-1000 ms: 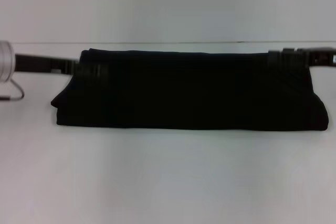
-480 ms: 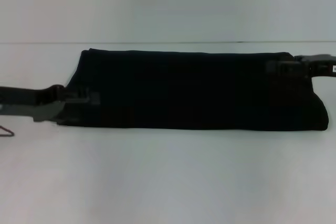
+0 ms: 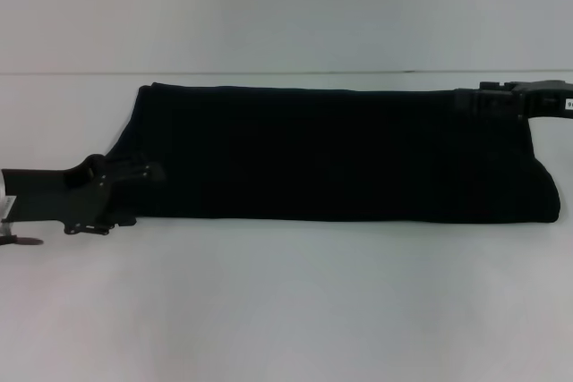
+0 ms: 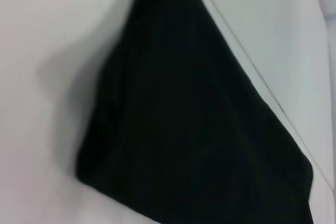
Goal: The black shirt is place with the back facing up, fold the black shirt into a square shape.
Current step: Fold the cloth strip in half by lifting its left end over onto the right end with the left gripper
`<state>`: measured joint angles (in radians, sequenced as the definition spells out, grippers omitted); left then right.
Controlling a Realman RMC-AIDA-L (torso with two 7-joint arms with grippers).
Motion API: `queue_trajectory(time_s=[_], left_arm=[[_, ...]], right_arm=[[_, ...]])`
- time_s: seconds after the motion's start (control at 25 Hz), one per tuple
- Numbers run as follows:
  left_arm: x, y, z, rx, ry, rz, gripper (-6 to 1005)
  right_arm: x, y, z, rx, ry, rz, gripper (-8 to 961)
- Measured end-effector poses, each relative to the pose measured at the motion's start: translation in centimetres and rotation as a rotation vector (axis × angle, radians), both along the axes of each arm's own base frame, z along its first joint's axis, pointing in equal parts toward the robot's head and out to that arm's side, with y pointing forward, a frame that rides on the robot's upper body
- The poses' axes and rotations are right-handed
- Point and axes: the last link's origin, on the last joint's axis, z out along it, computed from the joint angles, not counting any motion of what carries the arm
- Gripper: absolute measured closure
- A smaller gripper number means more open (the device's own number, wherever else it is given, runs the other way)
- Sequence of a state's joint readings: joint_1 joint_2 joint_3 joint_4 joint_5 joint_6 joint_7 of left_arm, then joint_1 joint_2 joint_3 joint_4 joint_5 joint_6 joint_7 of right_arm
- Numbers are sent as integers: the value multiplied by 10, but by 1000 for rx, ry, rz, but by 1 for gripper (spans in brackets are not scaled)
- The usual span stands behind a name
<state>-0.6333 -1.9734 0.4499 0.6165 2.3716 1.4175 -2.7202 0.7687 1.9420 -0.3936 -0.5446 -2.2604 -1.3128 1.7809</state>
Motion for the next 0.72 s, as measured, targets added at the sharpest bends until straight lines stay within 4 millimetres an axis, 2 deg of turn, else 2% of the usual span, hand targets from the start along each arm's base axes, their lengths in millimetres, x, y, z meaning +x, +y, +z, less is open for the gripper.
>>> queue_trajectory(time_s=[0.72], left_arm=[[-19,4,-11,41,46,126,63]], right_arm=[[1,3,0,22,-5,-12,287]])
